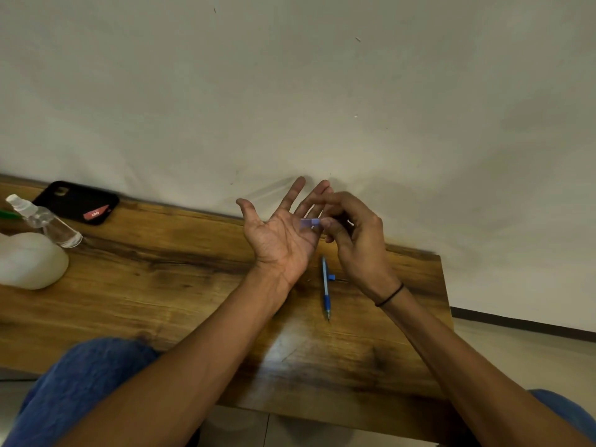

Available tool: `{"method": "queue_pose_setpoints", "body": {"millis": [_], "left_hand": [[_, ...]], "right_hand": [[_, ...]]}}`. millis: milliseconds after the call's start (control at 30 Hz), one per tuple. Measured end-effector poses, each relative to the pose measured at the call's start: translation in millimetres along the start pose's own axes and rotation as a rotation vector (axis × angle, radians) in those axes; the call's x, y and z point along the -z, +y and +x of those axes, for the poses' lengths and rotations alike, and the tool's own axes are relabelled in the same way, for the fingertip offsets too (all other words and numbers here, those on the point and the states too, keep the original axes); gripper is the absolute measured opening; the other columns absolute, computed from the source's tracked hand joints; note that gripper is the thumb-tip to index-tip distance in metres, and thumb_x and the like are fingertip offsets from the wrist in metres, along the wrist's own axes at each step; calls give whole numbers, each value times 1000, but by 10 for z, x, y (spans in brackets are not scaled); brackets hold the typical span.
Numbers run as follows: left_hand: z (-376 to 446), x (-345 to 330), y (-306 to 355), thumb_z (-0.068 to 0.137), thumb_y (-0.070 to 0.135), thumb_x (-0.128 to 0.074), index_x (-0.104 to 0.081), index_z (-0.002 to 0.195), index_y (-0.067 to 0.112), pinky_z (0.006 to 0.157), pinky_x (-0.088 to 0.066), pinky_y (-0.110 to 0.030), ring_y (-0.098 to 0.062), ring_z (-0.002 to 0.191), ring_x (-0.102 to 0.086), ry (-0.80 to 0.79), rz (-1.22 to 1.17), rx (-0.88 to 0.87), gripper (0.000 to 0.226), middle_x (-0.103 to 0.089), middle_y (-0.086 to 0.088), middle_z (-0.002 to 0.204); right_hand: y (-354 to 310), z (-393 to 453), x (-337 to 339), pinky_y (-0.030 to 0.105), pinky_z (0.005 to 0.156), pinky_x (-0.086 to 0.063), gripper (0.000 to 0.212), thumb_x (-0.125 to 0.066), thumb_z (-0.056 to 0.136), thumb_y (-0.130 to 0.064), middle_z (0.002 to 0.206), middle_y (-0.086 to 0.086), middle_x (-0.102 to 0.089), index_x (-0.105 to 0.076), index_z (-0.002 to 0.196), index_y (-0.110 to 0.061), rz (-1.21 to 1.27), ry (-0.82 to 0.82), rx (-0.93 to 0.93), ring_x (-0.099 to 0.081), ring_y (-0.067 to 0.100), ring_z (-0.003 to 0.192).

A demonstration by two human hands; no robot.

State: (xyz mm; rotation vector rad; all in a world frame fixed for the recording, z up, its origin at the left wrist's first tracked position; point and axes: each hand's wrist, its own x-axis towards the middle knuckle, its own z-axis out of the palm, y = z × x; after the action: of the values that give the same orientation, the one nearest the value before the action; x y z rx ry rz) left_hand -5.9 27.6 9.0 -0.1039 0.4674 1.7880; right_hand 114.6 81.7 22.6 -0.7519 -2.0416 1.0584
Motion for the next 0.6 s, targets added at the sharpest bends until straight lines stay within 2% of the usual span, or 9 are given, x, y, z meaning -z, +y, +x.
{"method": "queue_pose_setpoints", "body": {"millis": [133,233,367,433,567,600], "left_hand": [[9,-19,-9,86,94,-22,-45,155,7,71,-61,-39,-46,140,-53,-12,-12,3,114,-54,-34,150],[11,-17,-6,87,94,-20,-44,156,7,71,-61,-39,-46,139,-54,-10,-6,-2,114,-54,-34,150],[0,-23,17,87,94,-22,-44,156,6,72,-62,-39,-46,143,-51,-15,-33,-1,113,-53,-35,150],[2,-26,9,87,94,-20,-44,156,8,69,-60,-38,-46,140,-52,-11,-12,-4,113,-54,-33,150],[-1,-34,3,87,95,-19,-45,156,8,73,-61,-36,-44,140,-54,-8,5,-7,114,-55,-33,149],[1,-33,5,86,95,-19,-44,156,8,74,-60,-36,-43,140,-55,-8,4,-8,114,-55,-33,149]], "right_hand": [[-13,1,5,36,68,-59,35,-62,97,8,97,6,-68,-76,106,-23,-34,2,16,-66,20,82],[-20,7,15,34,72,-58,31,-61,97,8,102,4,-70,-75,113,-14,-54,7,7,-67,19,89],[-40,7,28,43,73,-59,25,-62,96,9,99,6,-69,-78,108,-7,-87,-2,28,-66,21,88],[-72,4,25,42,77,-60,30,-61,97,9,105,6,-70,-74,118,-9,-95,-2,23,-67,21,90],[-77,0,23,40,78,-59,28,-64,94,10,96,9,-67,-79,106,-10,-133,2,54,-65,23,88],[-81,2,24,39,79,-59,29,-64,94,10,96,10,-68,-79,108,-10,-131,8,52,-66,23,89]]}}
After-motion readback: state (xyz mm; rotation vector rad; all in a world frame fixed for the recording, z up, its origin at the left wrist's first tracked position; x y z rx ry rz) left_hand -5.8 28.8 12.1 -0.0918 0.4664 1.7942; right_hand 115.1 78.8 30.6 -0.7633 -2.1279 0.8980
